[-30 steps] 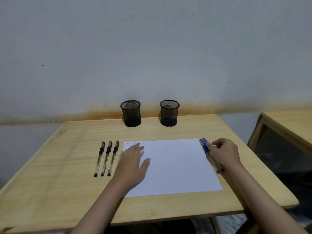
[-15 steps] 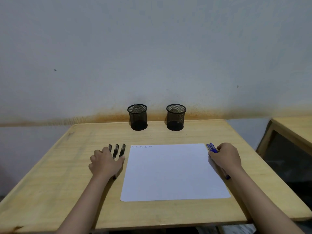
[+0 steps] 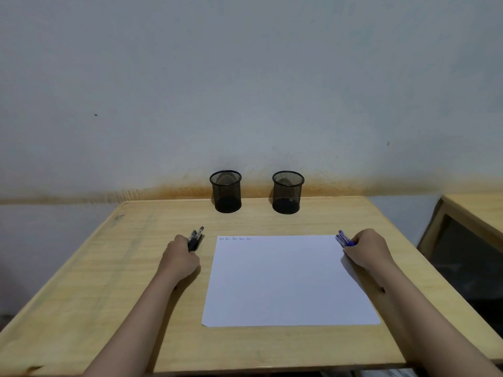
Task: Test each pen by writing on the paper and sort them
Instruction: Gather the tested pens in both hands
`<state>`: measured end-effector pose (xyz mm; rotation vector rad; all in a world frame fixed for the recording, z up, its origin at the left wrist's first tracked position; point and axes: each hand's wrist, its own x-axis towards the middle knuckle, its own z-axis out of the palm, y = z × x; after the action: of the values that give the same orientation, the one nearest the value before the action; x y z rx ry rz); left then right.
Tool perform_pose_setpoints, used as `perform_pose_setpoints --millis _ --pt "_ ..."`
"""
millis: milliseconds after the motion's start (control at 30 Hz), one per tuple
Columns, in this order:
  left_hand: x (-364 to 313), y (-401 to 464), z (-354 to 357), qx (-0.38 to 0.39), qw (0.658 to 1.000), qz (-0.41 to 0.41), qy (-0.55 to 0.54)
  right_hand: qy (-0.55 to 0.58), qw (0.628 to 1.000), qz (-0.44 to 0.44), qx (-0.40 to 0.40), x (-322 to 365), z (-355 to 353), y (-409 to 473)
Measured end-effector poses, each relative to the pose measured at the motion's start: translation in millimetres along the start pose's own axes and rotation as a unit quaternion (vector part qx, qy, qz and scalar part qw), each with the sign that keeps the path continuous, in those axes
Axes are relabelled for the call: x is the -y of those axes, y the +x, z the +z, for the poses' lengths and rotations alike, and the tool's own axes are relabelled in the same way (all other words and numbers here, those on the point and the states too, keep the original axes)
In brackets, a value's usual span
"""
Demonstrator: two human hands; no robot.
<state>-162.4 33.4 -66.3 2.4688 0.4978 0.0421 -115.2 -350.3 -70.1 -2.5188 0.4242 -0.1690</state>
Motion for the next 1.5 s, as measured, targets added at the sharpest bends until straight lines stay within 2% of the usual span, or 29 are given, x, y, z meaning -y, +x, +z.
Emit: perform_pose_setpoints --millis 133,200,333,433,533,700,767,867,1033,1133,1300,1400,1500 --pt "-3 8 -9 0.009 0.997 -0.006 -0.074 0.066 0.997 -0.024 -0.013 17 -17 -4" --pt "-13 11 -14 0.01 0.992 0.007 -0.123 0.15 0.988 -0.022 -0.004 33 -27 -3" --pt "-52 26 -35 -0.016 0.969 0.048 -0.243 0.385 0.921 -0.009 0.06 82 -42 7" --pt "-84 51 -48 -0.054 0.949 0.096 -0.296 0.491 0.867 -0.011 0.083 120 -46 26" --pt "-118 71 -55 -0.087 0.917 0.143 -0.362 0.535 0.843 -0.037 0.045 153 -43 49" --pt "-154 115 -56 -0.173 0.869 0.195 -0.421 0.556 0.823 -0.094 -0.066 188 -30 89" --pt "-163 128 -52 -0.185 0.854 0.21 -0.438 0.543 0.826 -0.12 -0.088 195 -19 101" --pt "-167 145 -35 -0.168 0.858 0.217 -0.434 0.493 0.854 -0.146 -0.086 196 5 110" --pt "-159 160 -6 -0.143 0.89 0.186 -0.392 0.374 0.902 -0.201 -0.077 187 39 113" --pt "-151 166 1 -0.134 0.917 0.18 -0.329 0.292 0.925 -0.229 -0.085 186 45 111" --pt "-148 167 3 -0.134 0.941 0.191 -0.246 0.254 0.943 -0.202 -0.068 187 48 106" --pt "-148 165 4 -0.144 0.945 0.183 -0.231 0.226 0.954 -0.175 -0.09 185 54 110" --pt "-145 166 5 -0.202 0.955 0.135 -0.172 0.202 0.964 -0.138 -0.109 182 52 112"
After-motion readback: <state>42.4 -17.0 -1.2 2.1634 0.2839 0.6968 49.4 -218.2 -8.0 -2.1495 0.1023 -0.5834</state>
